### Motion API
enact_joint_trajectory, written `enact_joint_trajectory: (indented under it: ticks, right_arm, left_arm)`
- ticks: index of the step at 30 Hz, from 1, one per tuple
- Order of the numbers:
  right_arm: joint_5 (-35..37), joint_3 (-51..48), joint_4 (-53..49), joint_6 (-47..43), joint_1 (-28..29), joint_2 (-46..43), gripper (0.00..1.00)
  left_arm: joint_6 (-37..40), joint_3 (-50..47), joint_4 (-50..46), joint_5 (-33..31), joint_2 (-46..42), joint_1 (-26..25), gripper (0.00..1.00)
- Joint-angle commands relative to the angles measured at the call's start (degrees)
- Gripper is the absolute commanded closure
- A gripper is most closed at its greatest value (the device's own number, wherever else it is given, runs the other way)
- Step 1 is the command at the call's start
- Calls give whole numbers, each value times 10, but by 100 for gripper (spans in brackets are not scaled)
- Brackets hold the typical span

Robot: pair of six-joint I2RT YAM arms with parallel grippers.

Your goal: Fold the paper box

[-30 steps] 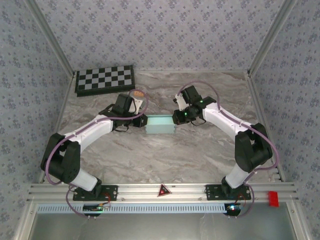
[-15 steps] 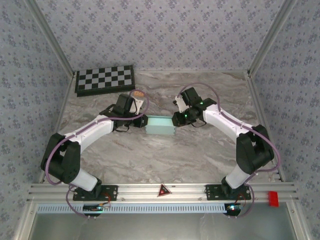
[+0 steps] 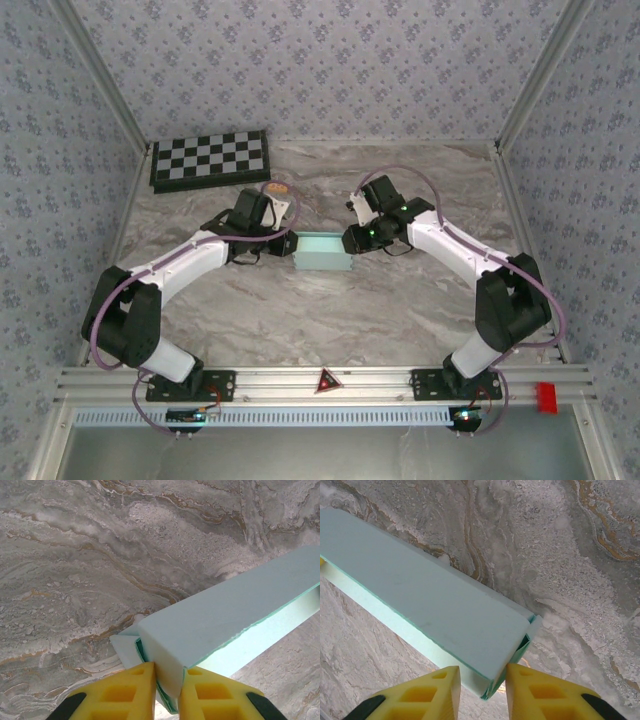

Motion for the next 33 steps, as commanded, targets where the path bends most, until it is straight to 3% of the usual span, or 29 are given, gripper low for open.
enact_joint_trajectory:
  ticks: [1, 9, 21, 33]
  right_arm:
    - [9, 6, -2, -7, 5, -16, 68]
    - [28, 1, -9, -4, 5, -14, 72]
    - [24, -24, -11, 4, 11, -4, 96]
    - [36, -44, -17, 10, 24, 6, 98]
  left_arm:
    - [7, 3, -40, 13, 7, -8, 82]
    - [6, 5, -40, 9, 8, -8, 82]
    - [6, 2, -43, 3, 11, -9, 83]
    - [4, -9, -44, -10, 9, -14, 82]
